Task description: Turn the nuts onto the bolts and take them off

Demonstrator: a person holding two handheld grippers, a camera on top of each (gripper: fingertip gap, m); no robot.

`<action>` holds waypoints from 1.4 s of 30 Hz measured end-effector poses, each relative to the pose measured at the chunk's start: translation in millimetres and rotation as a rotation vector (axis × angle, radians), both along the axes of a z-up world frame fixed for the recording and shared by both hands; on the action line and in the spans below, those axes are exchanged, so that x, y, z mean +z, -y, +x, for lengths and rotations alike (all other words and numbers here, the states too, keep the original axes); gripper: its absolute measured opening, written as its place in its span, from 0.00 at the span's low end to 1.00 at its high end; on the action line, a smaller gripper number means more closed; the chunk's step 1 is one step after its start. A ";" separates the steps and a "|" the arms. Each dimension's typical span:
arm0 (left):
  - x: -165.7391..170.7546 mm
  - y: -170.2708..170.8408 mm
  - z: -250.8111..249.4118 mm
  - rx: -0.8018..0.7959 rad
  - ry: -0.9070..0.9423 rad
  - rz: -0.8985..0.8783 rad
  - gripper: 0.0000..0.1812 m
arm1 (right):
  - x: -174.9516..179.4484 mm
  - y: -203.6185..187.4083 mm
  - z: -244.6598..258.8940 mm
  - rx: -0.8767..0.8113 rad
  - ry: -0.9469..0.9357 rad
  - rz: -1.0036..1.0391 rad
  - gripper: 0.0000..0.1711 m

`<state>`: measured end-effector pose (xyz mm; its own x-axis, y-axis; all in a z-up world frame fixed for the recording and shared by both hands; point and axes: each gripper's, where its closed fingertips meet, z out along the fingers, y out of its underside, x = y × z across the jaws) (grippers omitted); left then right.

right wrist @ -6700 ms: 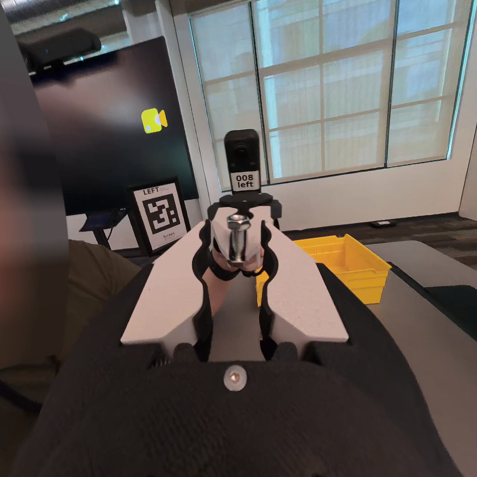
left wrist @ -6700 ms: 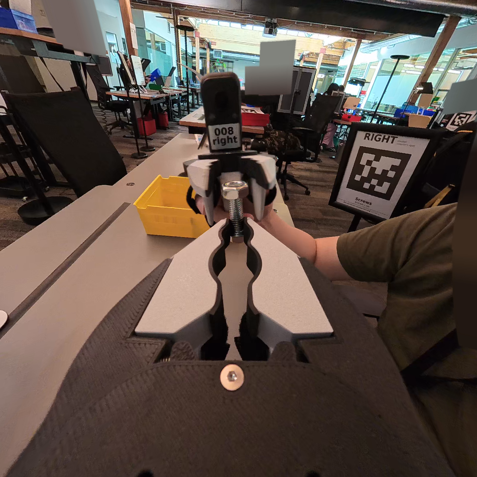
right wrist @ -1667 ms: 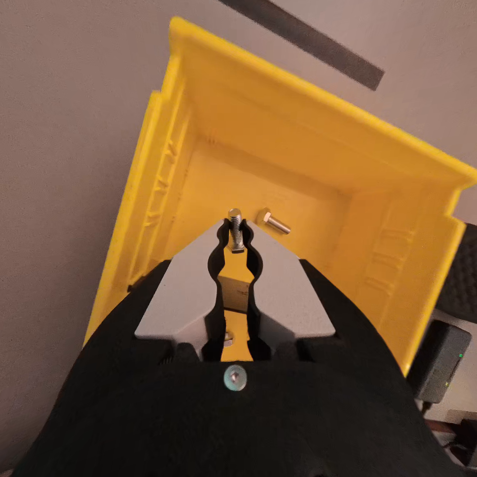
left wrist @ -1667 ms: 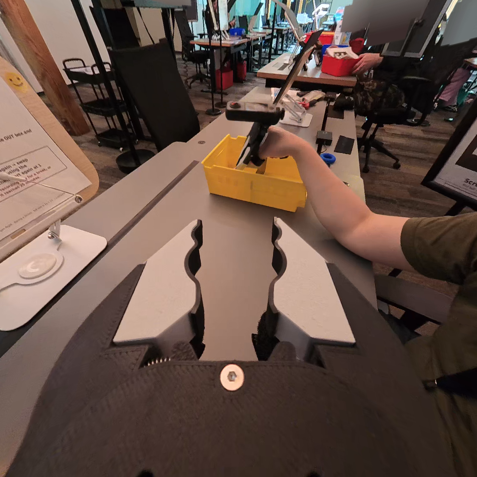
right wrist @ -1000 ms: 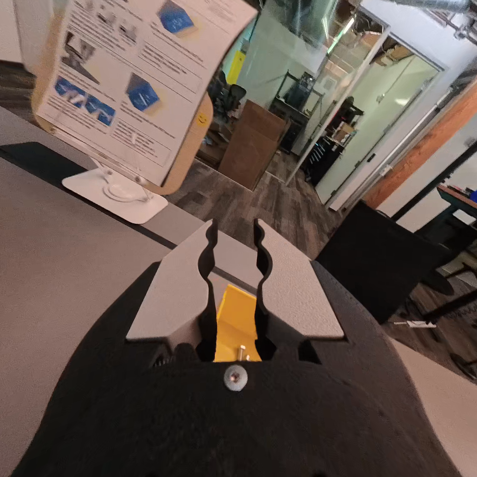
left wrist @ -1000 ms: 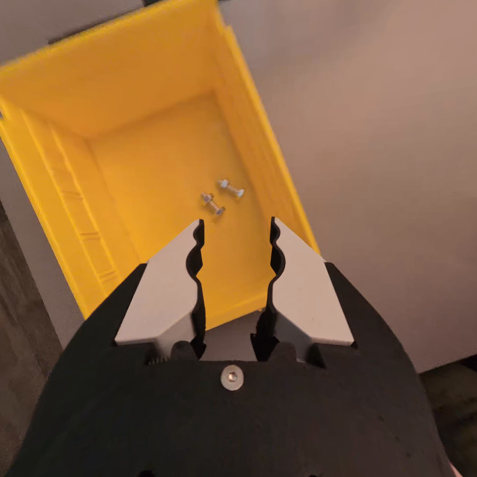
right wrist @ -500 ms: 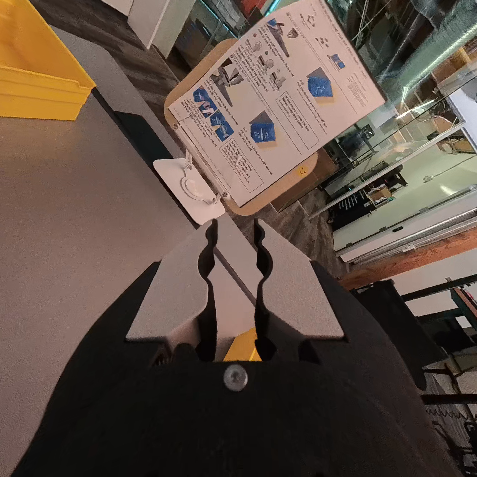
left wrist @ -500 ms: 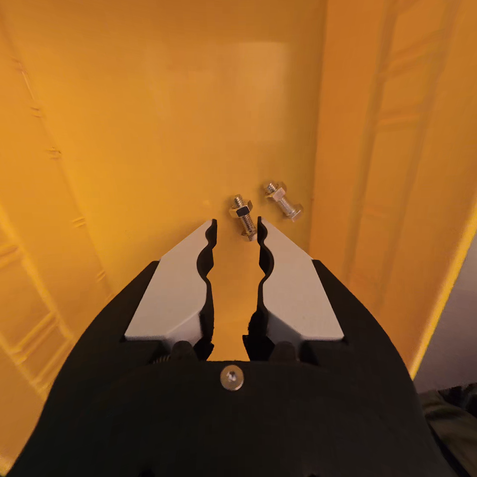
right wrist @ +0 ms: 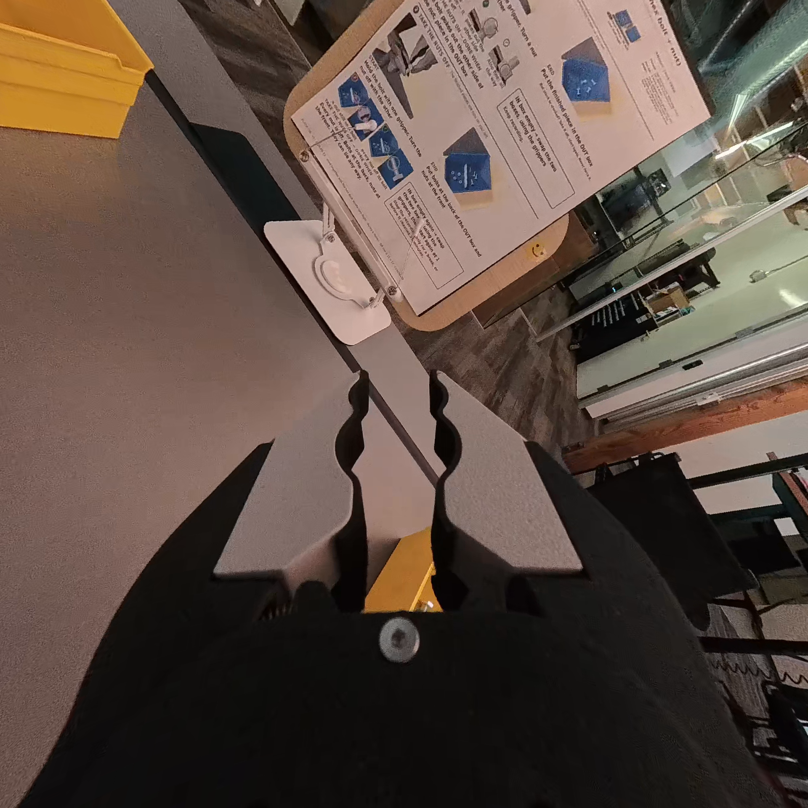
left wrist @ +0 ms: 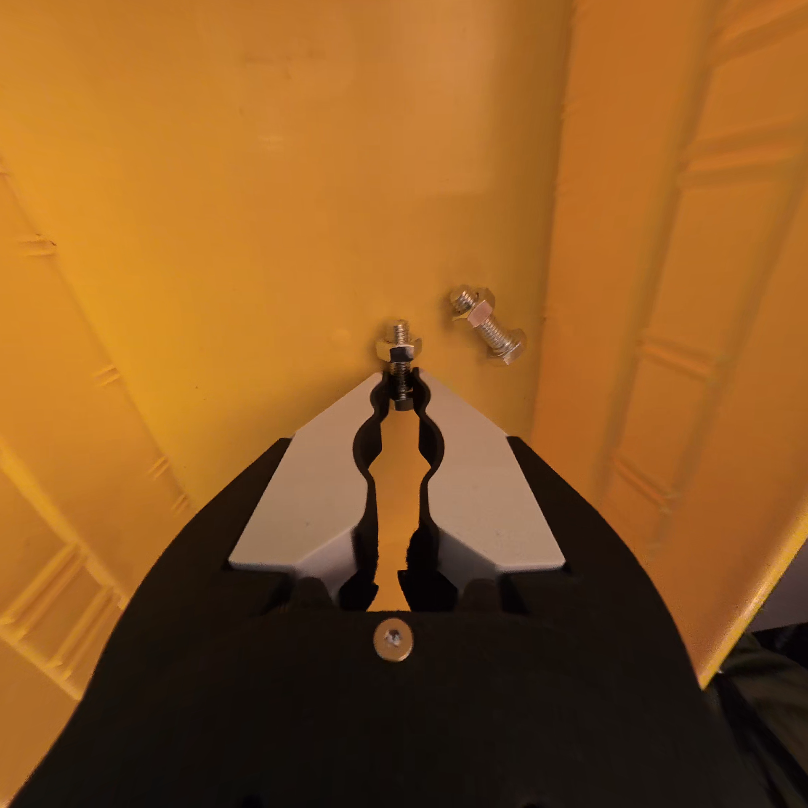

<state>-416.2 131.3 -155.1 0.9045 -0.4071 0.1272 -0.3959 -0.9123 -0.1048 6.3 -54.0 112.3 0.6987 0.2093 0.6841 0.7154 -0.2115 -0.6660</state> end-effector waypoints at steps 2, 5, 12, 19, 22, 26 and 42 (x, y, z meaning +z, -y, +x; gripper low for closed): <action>-0.3 1.1 -2.9 -0.012 -0.008 -0.002 0.04 | -1.3 -0.1 1.6 -0.001 -0.003 -0.007 0.16; -0.7 2.2 -3.3 -0.029 -0.024 0.001 0.04 | -3.6 -1.8 4.3 -0.008 -0.003 -0.015 0.16; -1.2 8.9 -2.7 -0.077 -0.058 -0.021 0.04 | -15.2 -6.5 4.2 -0.019 0.016 -0.062 0.16; 71.4 -3.3 23.2 -0.111 0.107 0.249 0.04 | 8.6 -16.9 -11.5 0.022 -0.056 0.097 0.16; 159.9 6.3 103.2 -0.330 0.471 0.567 0.04 | 24.8 -18.7 -72.3 0.308 -0.263 0.192 0.17; 256.0 97.8 218.6 -0.732 1.036 0.767 0.04 | 20.3 -8.7 -141.4 0.651 -0.604 0.039 0.36; 271.7 182.5 296.3 -0.885 1.240 0.772 0.04 | 16.2 -13.2 -131.7 0.729 -1.002 -0.051 0.30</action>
